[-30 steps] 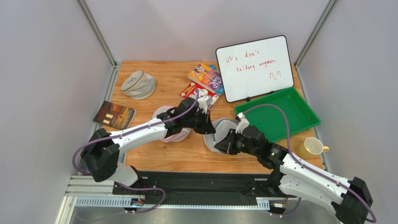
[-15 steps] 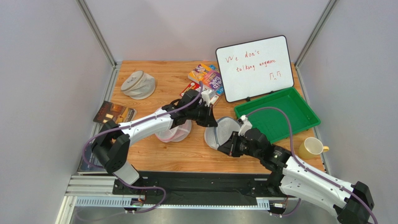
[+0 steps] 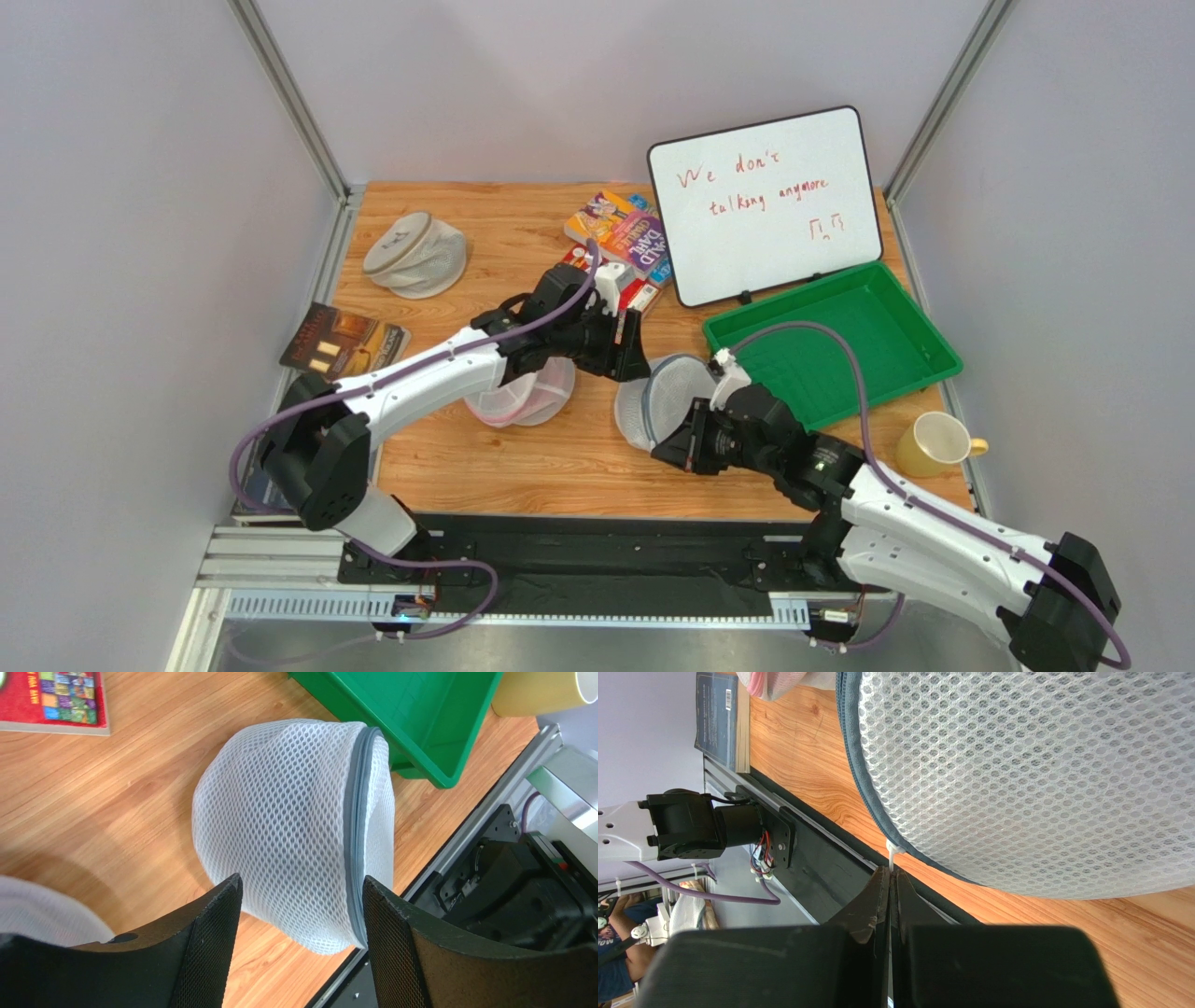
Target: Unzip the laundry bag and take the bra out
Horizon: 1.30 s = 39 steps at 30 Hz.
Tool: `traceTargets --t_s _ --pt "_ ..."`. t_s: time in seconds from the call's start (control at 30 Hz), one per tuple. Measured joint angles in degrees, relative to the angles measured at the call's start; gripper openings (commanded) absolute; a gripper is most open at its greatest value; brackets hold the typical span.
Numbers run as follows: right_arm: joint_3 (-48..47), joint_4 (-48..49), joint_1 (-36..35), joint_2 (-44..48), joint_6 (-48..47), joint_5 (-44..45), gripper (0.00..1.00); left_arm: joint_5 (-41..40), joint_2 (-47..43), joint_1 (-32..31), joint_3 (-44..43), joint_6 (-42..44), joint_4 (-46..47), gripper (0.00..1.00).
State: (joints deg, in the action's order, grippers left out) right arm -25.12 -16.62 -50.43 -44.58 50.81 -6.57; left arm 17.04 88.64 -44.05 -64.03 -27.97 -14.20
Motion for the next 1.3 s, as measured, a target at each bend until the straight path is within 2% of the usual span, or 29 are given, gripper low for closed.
traceTargets --t_s 0.27,0.5,0.7,0.8,0.9,0.93,1.0,1.17,1.3 --pt "0.0 1.8 -0.1 -2.3 0.0 -0.7 0.00 -0.9 -9.4 -2.2 8.2 -2.0 1.4 0.69" --pt "-0.5 3.3 -0.2 -4.2 0.0 -1.1 0.00 1.8 -9.7 -4.7 14.2 -6.6 6.3 0.68" --pt "-0.8 4.1 -0.3 -4.3 0.0 -1.3 0.00 2.6 -8.5 -4.8 14.7 -8.7 9.6 0.66" --pt "-0.8 4.1 -0.4 -4.3 0.0 -1.3 0.00 3.1 -7.5 -5.0 14.7 -9.4 10.7 0.61" --pt "-0.8 4.0 -0.4 -4.3 0.0 -1.3 0.00 3.6 -6.6 -5.1 14.7 -10.0 11.5 0.47" --pt "-0.8 4.0 -0.4 -4.3 0.0 -1.3 0.00 3.7 -6.3 -5.1 14.7 -10.3 12.0 0.38" --pt "-0.8 4.0 -0.4 -4.3 0.0 -1.3 0.00 3.7 -5.8 -5.2 14.7 -10.8 12.6 0.26" --pt "-0.8 4.0 -0.4 -4.3 0.0 -1.3 0.00 3.9 -5.4 -5.3 14.7 -11.3 13.2 0.02" --pt "-0.8 4.0 -0.4 -4.3 0.0 -1.2 0.00 3.9 -5.0 -5.4 14.7 -11.6 13.2 0.00"
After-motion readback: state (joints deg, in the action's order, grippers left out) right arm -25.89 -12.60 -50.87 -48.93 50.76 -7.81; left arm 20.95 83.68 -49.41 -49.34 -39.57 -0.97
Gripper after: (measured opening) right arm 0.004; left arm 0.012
